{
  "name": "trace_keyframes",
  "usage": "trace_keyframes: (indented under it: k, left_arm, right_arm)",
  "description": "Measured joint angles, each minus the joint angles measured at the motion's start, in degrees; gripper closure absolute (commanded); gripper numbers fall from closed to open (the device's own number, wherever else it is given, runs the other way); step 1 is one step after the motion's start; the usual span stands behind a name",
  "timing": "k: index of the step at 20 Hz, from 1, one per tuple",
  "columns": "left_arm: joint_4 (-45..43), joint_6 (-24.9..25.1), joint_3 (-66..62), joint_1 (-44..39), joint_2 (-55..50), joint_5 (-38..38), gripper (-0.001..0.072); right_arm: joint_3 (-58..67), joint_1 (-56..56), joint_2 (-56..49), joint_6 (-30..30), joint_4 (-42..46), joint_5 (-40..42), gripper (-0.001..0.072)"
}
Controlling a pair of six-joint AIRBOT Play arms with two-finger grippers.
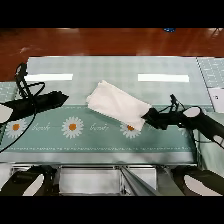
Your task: Fold the shirts.
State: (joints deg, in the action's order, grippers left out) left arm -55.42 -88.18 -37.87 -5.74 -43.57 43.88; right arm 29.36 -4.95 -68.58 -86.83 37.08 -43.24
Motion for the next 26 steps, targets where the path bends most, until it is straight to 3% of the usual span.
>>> trace_keyframes:
  k: [3, 7, 11, 18, 22, 26]
  left_arm:
    - [0.02, 0.0, 0.0, 0.0, -0.46, 0.09, 0.0678]
    - [0.02, 0.0, 0.0, 0.0, -1.84, 0.28, 0.0678]
    - [0.02, 0.0, 0.0, 0.0, -3.19, 0.28, 0.0678]
    - [0.02, 0.07, 0.0, 0.0, -3.67, 0.42, 0.0678]
    - [0.02, 0.83, 0.0, 0.0, -2.73, 1.03, 0.0678]
    - [0.02, 1.62, 0.0, 0.0, -1.66, 1.22, 0.0678]
  right_arm:
    - [4.81, -3.13, -7.1, 7.67, -7.52, 0.04, 0.069]
    - [16.15, -7.17, -12.83, 15.13, -13.35, -3.17, 0.0688]
    - [32.74, -7.48, -14.56, 16.46, -14.12, -6.64, 0.0688]
    - [61.02, 3.04, -14.6, 4.02, -2.8, -16.55, 0.0688]
    - [66.75, 13.64, -10.43, -2.49, 1.73, -24.92, 0.0688]
    - [68.41, 25.35, -3.52, -10.19, 12.11, -35.58, 0.069]
